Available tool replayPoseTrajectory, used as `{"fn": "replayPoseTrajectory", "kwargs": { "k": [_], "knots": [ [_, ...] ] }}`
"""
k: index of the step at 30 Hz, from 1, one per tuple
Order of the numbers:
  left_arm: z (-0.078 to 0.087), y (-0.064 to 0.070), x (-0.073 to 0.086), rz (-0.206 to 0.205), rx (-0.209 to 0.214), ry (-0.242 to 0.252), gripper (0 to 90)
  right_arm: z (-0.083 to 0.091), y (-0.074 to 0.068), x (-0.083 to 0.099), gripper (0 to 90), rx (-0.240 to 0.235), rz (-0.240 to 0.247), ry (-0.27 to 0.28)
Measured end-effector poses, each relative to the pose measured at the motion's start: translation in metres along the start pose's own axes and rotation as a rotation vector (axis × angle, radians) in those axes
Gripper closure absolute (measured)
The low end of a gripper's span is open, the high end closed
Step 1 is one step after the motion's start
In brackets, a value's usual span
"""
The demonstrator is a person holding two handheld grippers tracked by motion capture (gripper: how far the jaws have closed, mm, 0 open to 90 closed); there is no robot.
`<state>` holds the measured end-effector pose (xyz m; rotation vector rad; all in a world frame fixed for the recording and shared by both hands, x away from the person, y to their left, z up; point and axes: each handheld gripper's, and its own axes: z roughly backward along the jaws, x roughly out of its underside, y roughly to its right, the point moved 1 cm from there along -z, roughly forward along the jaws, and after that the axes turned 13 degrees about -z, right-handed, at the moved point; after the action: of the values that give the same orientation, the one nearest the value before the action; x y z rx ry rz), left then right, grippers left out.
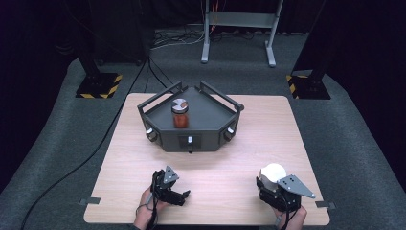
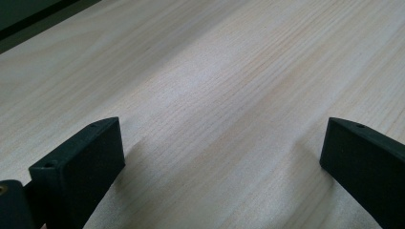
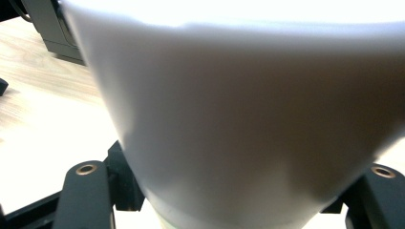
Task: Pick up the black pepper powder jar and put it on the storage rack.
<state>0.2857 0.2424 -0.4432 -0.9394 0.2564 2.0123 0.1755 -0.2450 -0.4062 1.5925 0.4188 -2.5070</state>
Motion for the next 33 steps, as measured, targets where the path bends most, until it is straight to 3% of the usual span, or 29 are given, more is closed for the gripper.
{"fn": "replayPoseTrajectory", "kwargs": {
  "k": [33],
  "knots": [
    [0.000,0.000,0.000,0.001,0.001,0.000,0.8,-0.025,-0.007,-0.021,30.0,-0.066,0.043,-0.003]
  ]
}}
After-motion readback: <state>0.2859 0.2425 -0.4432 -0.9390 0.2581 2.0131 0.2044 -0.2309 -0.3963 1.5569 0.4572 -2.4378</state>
